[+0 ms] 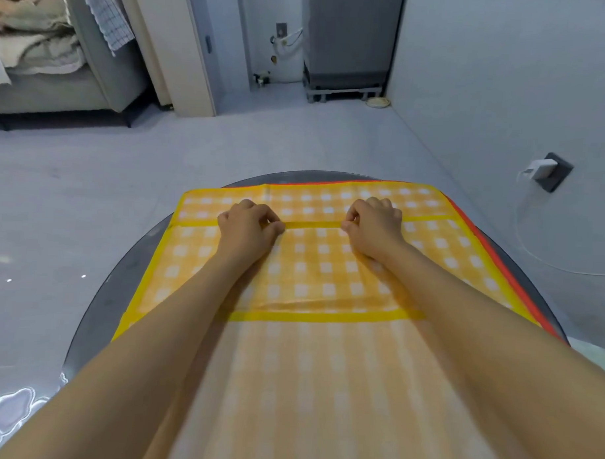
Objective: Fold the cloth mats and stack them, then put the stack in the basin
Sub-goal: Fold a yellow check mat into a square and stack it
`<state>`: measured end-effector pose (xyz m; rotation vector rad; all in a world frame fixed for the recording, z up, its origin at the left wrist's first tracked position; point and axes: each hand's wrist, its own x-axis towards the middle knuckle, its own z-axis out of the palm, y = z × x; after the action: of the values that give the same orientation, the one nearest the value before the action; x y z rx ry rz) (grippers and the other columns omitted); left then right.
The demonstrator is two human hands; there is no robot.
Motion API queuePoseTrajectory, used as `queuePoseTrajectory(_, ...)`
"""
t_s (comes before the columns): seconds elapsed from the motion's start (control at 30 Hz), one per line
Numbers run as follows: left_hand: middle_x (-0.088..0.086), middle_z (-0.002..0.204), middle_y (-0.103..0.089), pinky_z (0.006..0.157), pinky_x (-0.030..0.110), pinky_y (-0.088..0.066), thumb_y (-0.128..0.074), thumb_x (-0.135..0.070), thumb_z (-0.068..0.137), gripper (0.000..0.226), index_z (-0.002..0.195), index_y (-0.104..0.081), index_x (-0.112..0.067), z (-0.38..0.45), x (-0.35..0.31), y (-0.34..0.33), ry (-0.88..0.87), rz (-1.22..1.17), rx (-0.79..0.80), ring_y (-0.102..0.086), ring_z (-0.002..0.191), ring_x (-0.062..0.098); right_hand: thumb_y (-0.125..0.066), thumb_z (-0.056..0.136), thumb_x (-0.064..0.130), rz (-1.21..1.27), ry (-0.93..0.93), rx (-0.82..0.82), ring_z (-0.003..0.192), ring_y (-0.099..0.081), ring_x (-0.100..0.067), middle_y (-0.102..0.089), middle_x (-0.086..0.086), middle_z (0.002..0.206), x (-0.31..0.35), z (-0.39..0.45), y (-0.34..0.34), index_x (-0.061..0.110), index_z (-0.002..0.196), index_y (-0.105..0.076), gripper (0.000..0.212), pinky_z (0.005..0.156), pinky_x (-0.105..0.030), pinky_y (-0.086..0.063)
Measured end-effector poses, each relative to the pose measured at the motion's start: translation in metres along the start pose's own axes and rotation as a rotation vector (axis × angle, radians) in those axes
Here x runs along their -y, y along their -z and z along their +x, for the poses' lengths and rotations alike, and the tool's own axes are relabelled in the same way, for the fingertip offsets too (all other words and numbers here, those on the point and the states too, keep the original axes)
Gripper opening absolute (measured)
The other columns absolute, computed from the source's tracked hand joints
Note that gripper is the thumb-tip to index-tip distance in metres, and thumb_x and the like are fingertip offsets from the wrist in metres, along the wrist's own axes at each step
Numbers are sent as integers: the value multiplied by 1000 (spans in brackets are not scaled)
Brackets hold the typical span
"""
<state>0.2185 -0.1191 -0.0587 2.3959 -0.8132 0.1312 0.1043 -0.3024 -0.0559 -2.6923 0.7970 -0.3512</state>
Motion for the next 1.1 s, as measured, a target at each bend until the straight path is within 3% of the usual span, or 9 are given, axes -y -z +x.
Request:
queuePoseTrajectory(0.13,-6,93,-54,94,32,-23,-64,-28,86,6,81,-65,-25,-11,-13,26,-31,-31,16,-53,99,16,-52,92,29,42,34,-33,111,-41,-22,-58,3,105,4,-15,19,22,89,-56,9,93,-34,-24)
queuePoseTrajectory(0.23,-9,83,-65,101,41,-35,-67,-27,84,9,75,-66,-26,-22,-31,57,-87,-67,1,-62,92,15,-52,93,27,118,66,-68,110,-43,-21,-63,4,101,10,-31,48,20,91,-60,10,92,-32,-20)
queuePoseTrajectory(0.37,-11,74,-65,94,41,-44,-70,-28,82,8,78,-72,-22,-44,-51,101,-148,-91,-31,-63,85,12,-56,91,34,137,118,-114,105,-49,-17,-65,6,96,20,-59,96,27,84,-58,10,84,-27,-17)
queuePoseTrajectory(0.5,-6,77,-69,74,28,-45,-72,-31,80,10,80,-74,-21,-76,-69,141,-180,-68,-24,-59,78,10,-60,88,35,165,186,-70,92,-55,-17,-64,6,86,31,-103,143,26,82,-59,11,92,-32,-31)
queuePoseTrajectory(0.57,-6,75,-69,68,25,-42,-73,-30,79,9,79,-74,-21,-99,-77,158,-204,-45,-29,-59,74,8,-63,86,33,193,212,-34,85,-58,-17,-61,10,78,35,-128,160,26,79,-59,11,83,-36,-45)
queuePoseTrajectory(0.67,-12,73,-67,66,21,-43,-74,-30,78,7,75,-73,-25,-137,-82,173,-210,-49,21,-59,72,1,-65,85,32,171,237,27,81,-59,-13,-60,12,77,39,-168,176,25,80,-61,9,74,-35,-49)
queuePoseTrajectory(0.83,-18,73,-65,65,11,-39,-76,-28,76,15,68,-67,-35,-203,-77,175,-201,-80,104,-58,73,-5,-66,84,32,136,258,100,79,-58,-8,-62,13,79,35,-230,168,28,76,-60,10,75,-34,-50)
queuePoseTrajectory(0.97,-16,75,-65,69,22,-46,-77,-30,76,11,70,-69,-36,-242,-61,160,-217,-41,146,-59,73,2,-64,85,35,123,266,142,84,-55,-3,-60,14,84,26,-266,143,32,76,-56,12,76,-29,-48)
queuePoseTrajectory(1.1,-18,73,-63,70,21,-46,-76,-32,75,5,73,-72,-31,-267,-45,136,-196,-28,206,-58,72,-1,-61,86,40,76,311,145,92,-46,-6,-54,14,90,12,-290,106,33,79,-50,14,79,-23,-40)
